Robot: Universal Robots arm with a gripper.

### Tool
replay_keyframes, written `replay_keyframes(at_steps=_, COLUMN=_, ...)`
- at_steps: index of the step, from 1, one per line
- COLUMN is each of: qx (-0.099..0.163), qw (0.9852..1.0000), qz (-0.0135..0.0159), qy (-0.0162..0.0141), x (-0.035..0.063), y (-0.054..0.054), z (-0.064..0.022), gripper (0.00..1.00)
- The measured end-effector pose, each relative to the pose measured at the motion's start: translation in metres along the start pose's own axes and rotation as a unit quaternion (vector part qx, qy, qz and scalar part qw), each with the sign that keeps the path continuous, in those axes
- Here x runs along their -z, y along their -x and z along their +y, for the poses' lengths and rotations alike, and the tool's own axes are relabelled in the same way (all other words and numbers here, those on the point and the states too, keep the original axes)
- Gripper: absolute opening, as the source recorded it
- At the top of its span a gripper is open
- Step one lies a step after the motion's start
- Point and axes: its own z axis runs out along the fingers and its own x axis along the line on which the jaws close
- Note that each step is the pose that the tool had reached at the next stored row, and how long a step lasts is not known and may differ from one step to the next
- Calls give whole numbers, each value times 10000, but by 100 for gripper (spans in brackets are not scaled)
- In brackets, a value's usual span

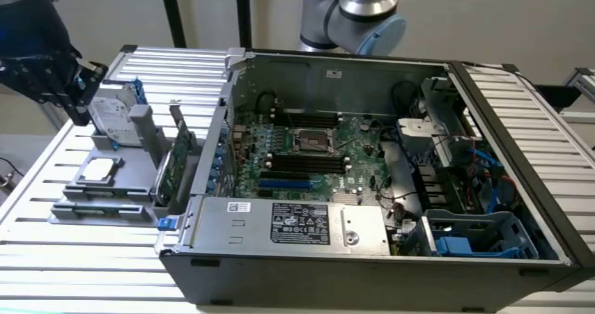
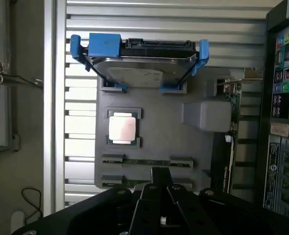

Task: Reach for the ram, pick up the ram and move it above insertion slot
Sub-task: 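Reach for the ram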

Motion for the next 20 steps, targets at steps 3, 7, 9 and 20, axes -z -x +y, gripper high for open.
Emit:
replay_keyframes(at_steps=3, qx=1, qw=10000, qz=-1, qy=1, x=-25, y=-2, z=-138, gripper=11)
replay_keyframes(at_steps=7, qx=0, qw=10000, qz=1, qy=0, x=-57, y=-6, z=-323, gripper=11)
replay_keyframes(at_steps=9, qx=1, qw=10000, qz=4, qy=0, x=-74, y=-5, z=-397, gripper=11)
replay_keyframes(at_steps=20, qx=547, qw=9985, qz=32, qy=-1, x=-85, y=-2, z=-439, gripper=11)
